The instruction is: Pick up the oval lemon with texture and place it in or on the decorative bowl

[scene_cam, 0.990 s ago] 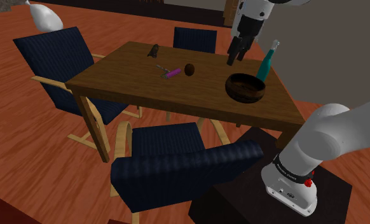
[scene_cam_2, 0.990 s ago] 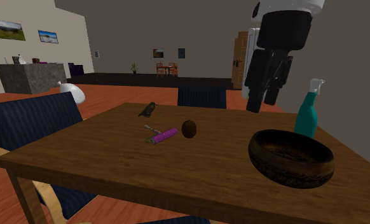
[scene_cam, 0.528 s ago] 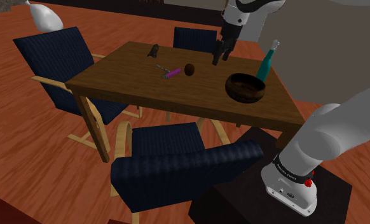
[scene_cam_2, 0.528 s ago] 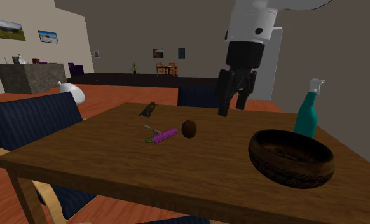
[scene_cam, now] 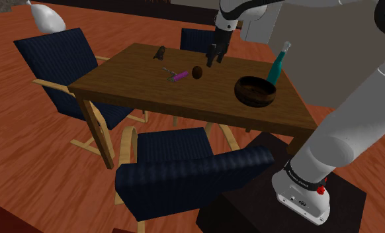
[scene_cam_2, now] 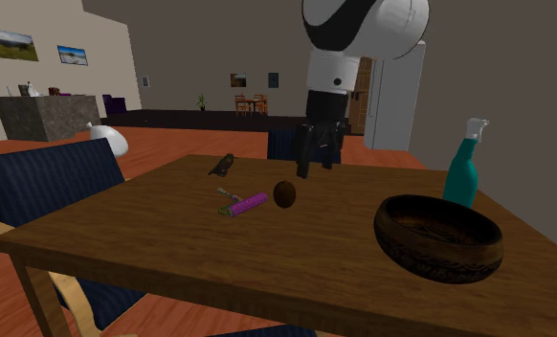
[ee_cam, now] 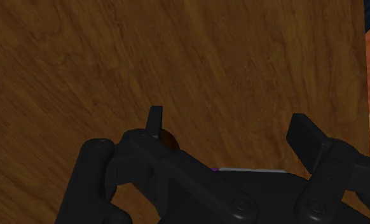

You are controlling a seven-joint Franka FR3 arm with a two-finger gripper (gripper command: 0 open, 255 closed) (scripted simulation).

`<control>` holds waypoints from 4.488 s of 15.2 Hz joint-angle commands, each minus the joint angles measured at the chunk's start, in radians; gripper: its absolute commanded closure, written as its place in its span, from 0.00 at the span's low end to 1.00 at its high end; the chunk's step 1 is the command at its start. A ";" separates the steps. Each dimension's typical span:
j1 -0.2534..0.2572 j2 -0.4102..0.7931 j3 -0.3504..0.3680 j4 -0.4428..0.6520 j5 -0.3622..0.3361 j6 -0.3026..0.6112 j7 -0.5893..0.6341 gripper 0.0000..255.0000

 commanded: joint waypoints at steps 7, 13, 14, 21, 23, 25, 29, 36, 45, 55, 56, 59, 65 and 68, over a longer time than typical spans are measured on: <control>-0.016 0.320 -0.011 0.291 0.035 0.025 -0.063 0.00; -0.030 0.498 -0.008 0.485 0.051 0.009 -0.086 0.00; -0.030 0.503 -0.008 0.478 0.051 0.020 -0.087 0.00; -0.028 0.531 -0.005 0.446 0.056 0.081 -0.090 0.00; -0.028 0.531 -0.005 0.446 0.056 0.081 -0.090 0.00; -0.028 0.531 -0.005 0.446 0.056 0.081 -0.090 0.00; -0.028 0.531 -0.005 0.446 0.056 0.081 -0.090 1.00; -0.028 0.531 -0.005 0.446 0.056 0.081 -0.090 1.00; -0.028 0.505 -0.007 0.515 0.049 -0.013 -0.080 1.00; -0.030 0.492 -0.009 0.630 0.044 -0.141 -0.068 1.00; -0.031 0.492 -0.009 0.643 0.043 -0.154 -0.067 1.00; -0.032 0.494 -0.010 0.687 0.042 -0.195 -0.063 1.00; -0.035 0.507 -0.010 0.787 0.042 -0.283 -0.056 1.00; -0.038 0.518 -0.010 0.845 0.042 -0.330 -0.053 1.00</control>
